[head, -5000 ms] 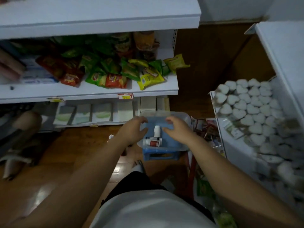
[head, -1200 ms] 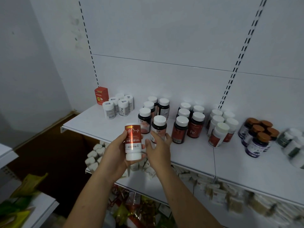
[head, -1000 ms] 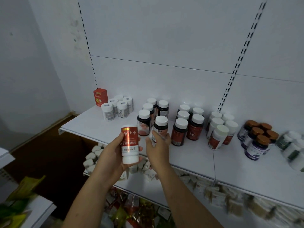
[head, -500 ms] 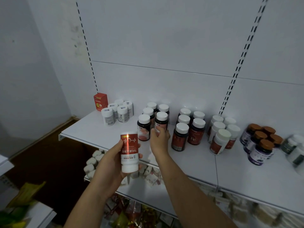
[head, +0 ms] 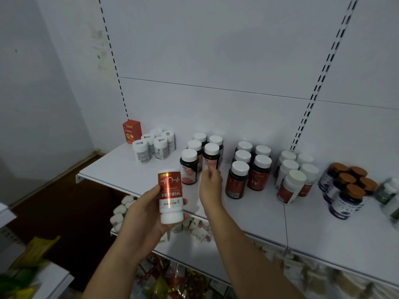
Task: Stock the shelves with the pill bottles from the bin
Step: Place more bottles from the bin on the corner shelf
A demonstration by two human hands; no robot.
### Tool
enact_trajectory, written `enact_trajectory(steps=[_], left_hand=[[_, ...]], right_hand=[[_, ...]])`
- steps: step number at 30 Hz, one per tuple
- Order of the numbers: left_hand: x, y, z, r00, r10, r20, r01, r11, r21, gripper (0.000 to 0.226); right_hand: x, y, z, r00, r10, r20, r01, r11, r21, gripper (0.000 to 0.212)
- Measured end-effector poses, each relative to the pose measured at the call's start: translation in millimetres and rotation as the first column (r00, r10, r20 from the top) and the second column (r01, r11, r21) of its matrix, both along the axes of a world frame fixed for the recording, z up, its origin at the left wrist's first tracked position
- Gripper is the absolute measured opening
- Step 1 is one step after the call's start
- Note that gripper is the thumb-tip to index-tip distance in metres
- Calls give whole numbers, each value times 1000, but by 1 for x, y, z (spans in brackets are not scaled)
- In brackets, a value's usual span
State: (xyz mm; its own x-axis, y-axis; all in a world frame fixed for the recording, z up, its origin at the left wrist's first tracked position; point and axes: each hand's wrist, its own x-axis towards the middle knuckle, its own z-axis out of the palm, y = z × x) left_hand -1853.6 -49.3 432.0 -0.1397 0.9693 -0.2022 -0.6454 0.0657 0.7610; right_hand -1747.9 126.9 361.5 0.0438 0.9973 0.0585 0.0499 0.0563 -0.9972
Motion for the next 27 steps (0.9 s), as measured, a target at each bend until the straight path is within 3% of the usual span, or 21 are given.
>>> enact_trajectory(steps=[2,7,11,13,16,22,27], left_hand=[[0,1,0,1000,-16,-25,17,999,40,42],[6,7,2,902,-49,-428,87,994,69,42],[25,24,10,784,32,-620,54,991,119,43],[40,33,17,726,77,-683,33,989,147,36],[66,45,26,692,79,-718,70,982,175,33],[114,65,24,737,-17,-676,174,971,166,48],[168,87,17,721,0,-693,199,958,208,55]], right_hand=[[7,-20,4,996,53,-71,-55,998,-26,34],[47,-83,36,914,294,-279,-292,955,50,31],[92,-102,60,915,313,-254,-291,949,122,28],[115,-105,65,933,304,-190,-278,948,153,37],[146,-102,64,962,258,-94,-239,955,178,44],[210,-89,51,981,167,-104,-156,982,106,45],[263,-83,36,985,95,144,-106,991,78,44]])
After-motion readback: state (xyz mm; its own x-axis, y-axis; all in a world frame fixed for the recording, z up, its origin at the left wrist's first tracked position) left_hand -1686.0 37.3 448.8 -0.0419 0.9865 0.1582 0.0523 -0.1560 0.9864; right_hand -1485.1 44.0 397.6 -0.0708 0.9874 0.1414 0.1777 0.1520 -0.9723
